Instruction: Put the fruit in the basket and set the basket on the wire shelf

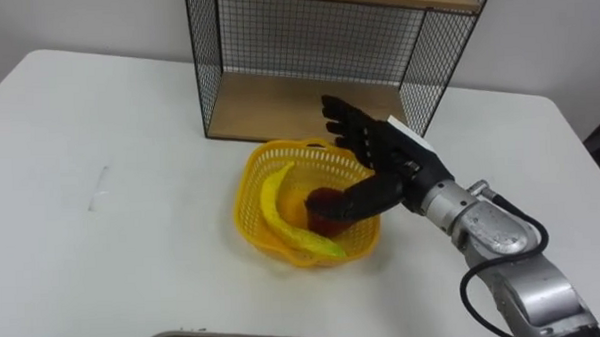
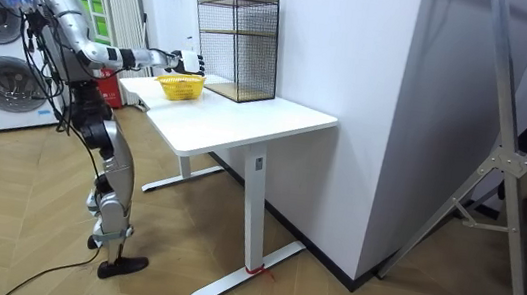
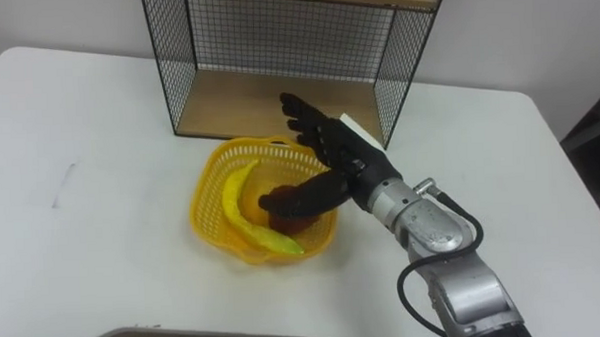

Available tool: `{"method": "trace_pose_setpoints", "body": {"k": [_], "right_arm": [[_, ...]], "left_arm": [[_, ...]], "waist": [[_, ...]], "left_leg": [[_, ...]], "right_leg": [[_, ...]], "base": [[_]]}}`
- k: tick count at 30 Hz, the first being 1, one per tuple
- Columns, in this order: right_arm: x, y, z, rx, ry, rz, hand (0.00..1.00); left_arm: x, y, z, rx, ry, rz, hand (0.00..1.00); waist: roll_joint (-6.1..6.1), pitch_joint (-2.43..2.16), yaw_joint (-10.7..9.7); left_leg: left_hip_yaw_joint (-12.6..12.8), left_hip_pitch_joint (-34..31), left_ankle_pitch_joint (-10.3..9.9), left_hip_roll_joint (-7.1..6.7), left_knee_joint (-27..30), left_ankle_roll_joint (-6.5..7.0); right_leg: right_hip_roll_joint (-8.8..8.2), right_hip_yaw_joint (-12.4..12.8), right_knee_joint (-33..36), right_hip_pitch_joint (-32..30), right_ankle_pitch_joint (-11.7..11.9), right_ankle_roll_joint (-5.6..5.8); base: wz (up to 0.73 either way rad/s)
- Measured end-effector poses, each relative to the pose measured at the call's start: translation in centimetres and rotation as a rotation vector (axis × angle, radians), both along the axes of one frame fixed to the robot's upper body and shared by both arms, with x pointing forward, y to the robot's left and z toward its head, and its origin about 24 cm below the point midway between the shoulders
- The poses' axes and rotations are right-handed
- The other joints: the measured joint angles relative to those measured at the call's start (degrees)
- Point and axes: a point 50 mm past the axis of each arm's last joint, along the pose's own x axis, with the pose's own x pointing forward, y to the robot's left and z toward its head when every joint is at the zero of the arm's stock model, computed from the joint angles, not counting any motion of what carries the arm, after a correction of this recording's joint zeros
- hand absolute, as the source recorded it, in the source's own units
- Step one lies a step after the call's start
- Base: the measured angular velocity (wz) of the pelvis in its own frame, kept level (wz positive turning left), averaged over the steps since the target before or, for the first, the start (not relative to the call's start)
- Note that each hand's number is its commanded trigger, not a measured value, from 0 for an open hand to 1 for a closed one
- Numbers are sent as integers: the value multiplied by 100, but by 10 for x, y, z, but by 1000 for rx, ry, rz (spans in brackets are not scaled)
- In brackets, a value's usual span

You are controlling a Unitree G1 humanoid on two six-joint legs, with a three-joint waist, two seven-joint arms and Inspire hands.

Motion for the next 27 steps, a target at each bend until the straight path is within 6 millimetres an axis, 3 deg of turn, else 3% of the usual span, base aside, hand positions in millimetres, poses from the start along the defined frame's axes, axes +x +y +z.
{"method": "trace_pose_setpoints", "body": {"k": [7, 13, 18, 20, 22, 27], "right_arm": [[0, 0, 0, 1, 0, -1, 0], [2, -6, 4, 53, -7, -50, 0], [-5, -41, 5, 110, -26, -232, 0], [-8, -54, 10, 126, -52, -304, 0], [-10, -65, 13, 199, -60, -384, 0], [-26, -103, 18, 363, -80, -625, 0]], "left_arm": [[-3, 1, 0, -4, 0, 26, 0], [-16, 6, 1, -16, -6, 151, 0], [-40, 12, 3, -35, -22, 412, 0], [-48, 14, 3, -32, -35, 518, 0], [-55, 18, 4, 1, -54, 637, 0], [-72, 41, 14, 199, -187, 1120, 0]], "waist": [[-12, -9, -8], [-29, -27, -43], [68, -63, -140], [143, -50, -158], [210, -83, -234], [324, -89, -269]], "left_leg": [[2, 4, -1, 0, 7, -1], [-2, 7, -1, 0, 30, -1], [-56, 43, -6, 4, 84, 1], [-47, 75, -6, 3, 29, 2], [-67, 86, -6, 1, -5, 1], [-22, 211, -3, -1, -77, 0]], "right_leg": [[-5, -10, -3, 32, 0, -1], [-9, -23, -35, 64, 2, -4], [-4, -78, -98, 168, 18, -6], [-4, -75, -99, 172, 17, -6], [-15, -73, -100, 192, 7, -5], [-8, -21, -99, 263, -13, -4]], "base": [[0], [0], [8], [-2], [3], [-3]]}}
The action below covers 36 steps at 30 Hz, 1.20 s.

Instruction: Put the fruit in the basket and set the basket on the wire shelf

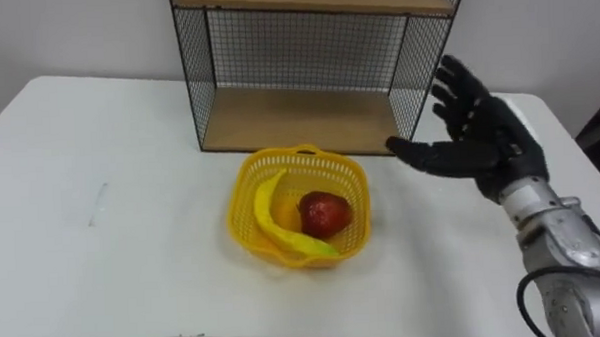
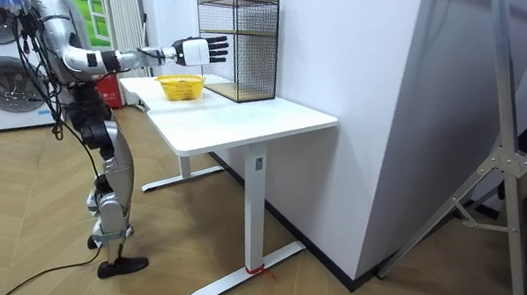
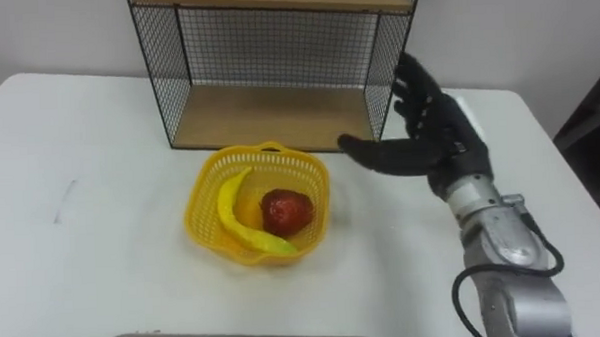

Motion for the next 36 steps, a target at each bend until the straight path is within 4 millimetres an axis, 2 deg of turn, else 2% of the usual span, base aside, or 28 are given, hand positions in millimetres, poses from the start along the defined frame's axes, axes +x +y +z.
{"method": "trace_pose_setpoints", "body": {"k": [2, 3, 5, 7, 9, 10, 11, 12, 13, 15, 18, 22, 27, 31, 36], "right_arm": [[-10, -9, -4, 0, 21, -67, 0], [-15, -14, -6, -2, 35, -106, 0], [-20, -21, -8, -12, 52, -170, 0], [-21, -23, -8, -40, 58, -205, 0], [-23, -24, -8, -75, 67, -257, 0], [-24, -24, -9, -88, 71, -265, 0], [-29, -25, -10, -104, 78, -281, 0], [-33, -26, -13, -116, 87, -299, 0], [-35, -26, -15, -127, 96, -308, 0], [-46, -27, -24, -129, 132, -339, 0], [-55, -26, -32, -110, 163, -355, 0], [-56, -24, -35, -101, 167, -345, 0], [-55, -20, -34, -91, 134, -297, 0], [-53, -10, -36, -67, 116, -258, 0], [-49, 9, -42, -18, 124, -145, 0]], "left_arm": [[-3, 11, 5, 73, -25, 169, 0], [0, 19, 11, 132, -47, 246, 0], [12, 33, 22, 241, -83, 297, 0], [26, 44, 33, 346, -126, 325, 0], [56, 58, 56, 487, -242, 353, 0], [63, 61, 63, 521, -279, 354, 0], [75, 67, 78, 591, -345, 361, 0], [88, 71, 92, 663, -403, 362, 0], [94, 72, 100, 701, -428, 359, 0], [110, 75, 128, 822, -534, 370, 0], [126, 73, 158, 914, -677, 389, 0], [144, 67, 175, 957, -781, 358, 0], [164, 53, 198, 931, -966, 255, 0], [181, 36, 206, 862, -1077, 128, 0], [205, 5, 206, 702, -1206, -94, 0]], "waist": [[25, -11, 15], [47, -2, -1], [78, 4, 0], [152, -12, 7], [217, -15, 28], [228, -16, 45], [251, -32, 129], [259, -41, 137], [261, -41, 143], [226, -51, 168], [212, -8, 140], [266, 36, 130], [263, 29, 106], [279, 40, 84], [294, 67, -72]], "left_leg": [[5, 14, 1, -4, -23, 0], [7, 11, 1, -8, -24, 1], [13, -6, 1, -12, -24, 1], [21, -29, 4, -18, -27, 6], [9, -41, 15, -29, -41, 15], [9, -41, 15, -31, -44, 15], [38, -32, 16, -32, -66, 18], [13, -30, 20, -38, -61, 23], [6, -31, 22, -42, -61, 25], [9, -5, 23, -55, -78, 28], [8, 2, 22, -71, -77, 30], [12, -39, 19, -76, -83, 35], [12, -92, 18, -75, -53, 34], [7, -88, 18, -77, -32, 35], [6, -89, 19, -77, -38, 35]], "right_leg": [[2, -7, -2, 5, -2, 4], [6, -5, -4, -2, -3, 5], [2, 0, 1, -58, -3, 5], [-19, 2, 5, -61, -3, 8], [-41, 16, 13, -99, -6, 12], [-41, 6, 17, -113, -8, 15], [-40, 17, 37, -150, -13, 22], [-30, 1, 28, -159, -14, 23], [-32, -1, 21, -159, -14, 25], [-40, 18, 19, -153, -18, 35], [-55, 19, 20, -119, -30, 56], [-56, 24, 20, -144, -31, 58], [-58, 6, 19, -190, -31, 57], [-62, -6, 16, -185, -31, 58], [-51, 19, 13, -183, -32, 59]], "base": [[-6], [0], [0], [0], [0], [-5], [-7], [-5], [0], [0], [0], [0], [0], [0], [0]]}}
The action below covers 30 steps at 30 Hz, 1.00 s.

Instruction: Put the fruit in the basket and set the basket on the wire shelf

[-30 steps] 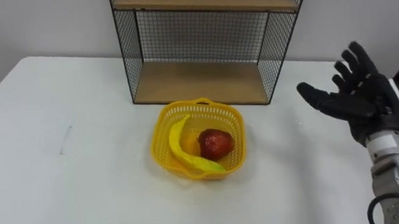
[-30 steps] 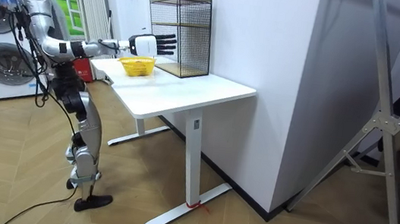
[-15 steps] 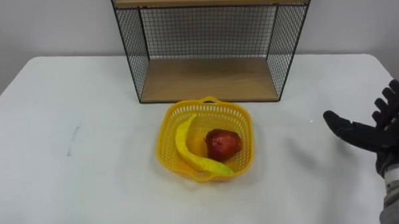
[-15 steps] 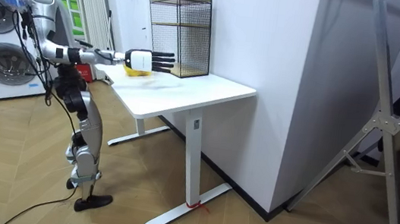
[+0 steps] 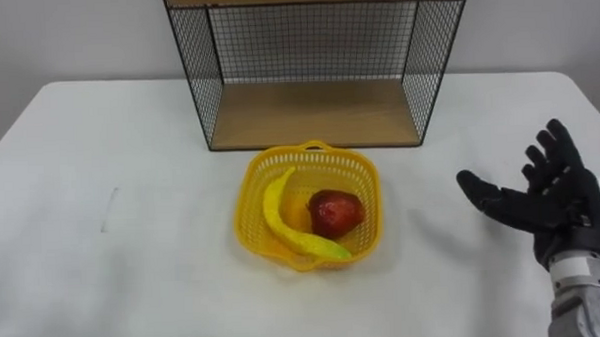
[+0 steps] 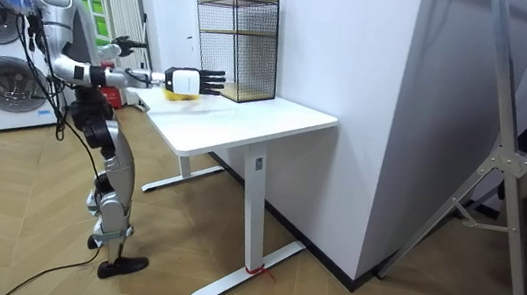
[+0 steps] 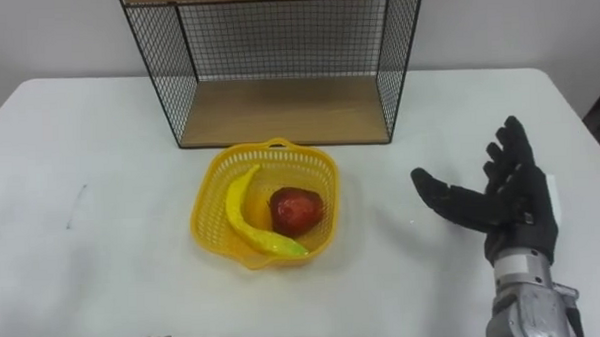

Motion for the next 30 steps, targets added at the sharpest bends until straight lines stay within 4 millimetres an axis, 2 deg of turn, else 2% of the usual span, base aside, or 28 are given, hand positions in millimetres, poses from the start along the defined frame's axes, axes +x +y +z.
{"method": "trace_pose_setpoints", "body": {"k": [7, 9, 12, 19, 25, 30], "right_arm": [[-2, 13, -8, 63, -12, 72, 0], [-1, 19, -15, 86, 8, 103, 0], [1, 28, -21, 113, 26, 131, 0], [1, 44, -26, 147, 37, 201, 0], [0, 50, -41, 264, 77, 217, 0], [3, 59, -44, 306, 76, 251, 0]], "left_arm": [[22, -33, -5, -63, -33, -309, 0], [29, -48, -11, -92, -31, -431, 0], [33, -61, -21, -133, -16, -541, 0], [36, -77, -31, -181, -13, -665, 0], [34, -88, -56, -269, 61, -718, 0], [35, -96, -59, -277, 68, -772, 0]], "waist": [[-85, 42, -122], [-125, 50, -127], [-154, 61, -138], [-197, 48, -146], [-277, 33, -130], [-205, 46, -122]], "left_leg": [[26, -6, 1, 5, 28, 0], [43, -62, 1, 4, 34, 0], [52, -108, 1, 4, 77, 0], [180, -77, 1, 12, 77, 0], [213, 4, 1, 18, 80, 1], [328, 7, 2, 36, 33, 3]], "right_leg": [[-2, 16, 10, -29, 1, 0], [-5, 45, 72, -117, 1, 0], [-2, 102, 116, -167, 2, -2], [-6, 162, 196, -221, 3, -3], [-1, 181, 192, -179, 15, -12], [34, 310, 214, -212, 21, -21]], "base": [[-1], [-6], [-8], [-7], [-1], [-11]]}}
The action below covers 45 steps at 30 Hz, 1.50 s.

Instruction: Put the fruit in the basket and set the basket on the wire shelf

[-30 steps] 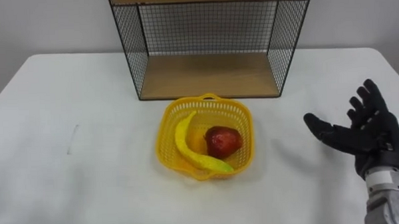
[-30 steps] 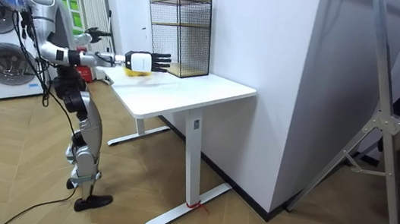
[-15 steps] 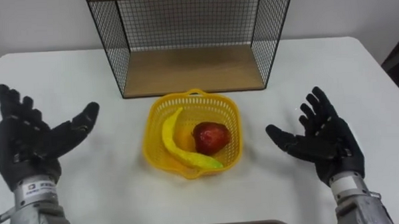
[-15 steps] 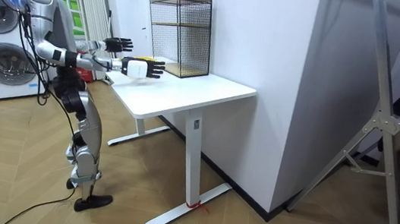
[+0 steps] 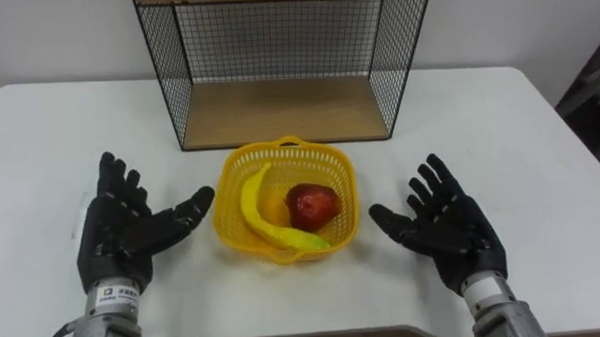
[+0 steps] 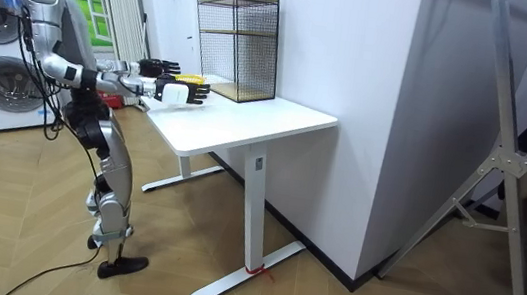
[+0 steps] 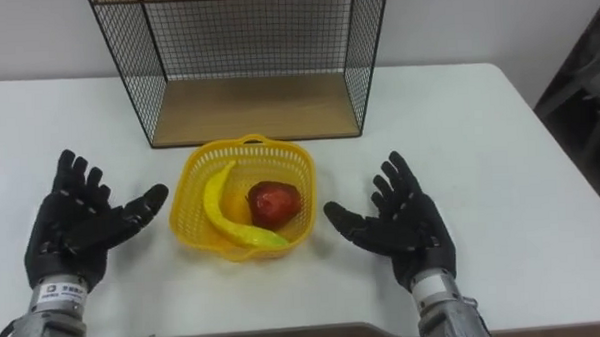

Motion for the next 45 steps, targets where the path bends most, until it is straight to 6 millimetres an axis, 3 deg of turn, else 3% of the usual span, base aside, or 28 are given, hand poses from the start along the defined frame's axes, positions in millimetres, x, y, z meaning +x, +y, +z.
{"method": "trace_pose_setpoints", "body": {"k": [8, 21, 37, 45], "right_arm": [[6, 10, 3, 77, -18, 23, 0], [11, 23, 6, 125, -47, 81, 0], [10, 35, 6, 142, -63, 169, 0], [13, 48, 8, 153, -74, 233, 0]], "left_arm": [[-3, -13, -15, -16, 51, -83, 0], [-3, -16, -17, -20, 55, -120, 0], [-3, -33, -20, -41, 72, -225, 0], [-3, -46, -22, -53, 81, -289, 0]], "waist": [[18, 4, -15], [27, 33, -23], [36, 21, -20], [-45, 58, -158]], "left_leg": [[20, -97, 1, 22, 47, 0], [19, -108, 0, 42, 85, -2], [15, -119, -1, 43, 86, -3], [16, -130, 0, 33, 102, -3]], "right_leg": [[21, 12, 36, -111, 5, -10], [31, -11, 22, -99, 21, -31], [34, -20, -2, -94, 30, -34], [21, -14, 31, -99, 21, -28]], "base": [[-1], [0], [0], [0]]}}
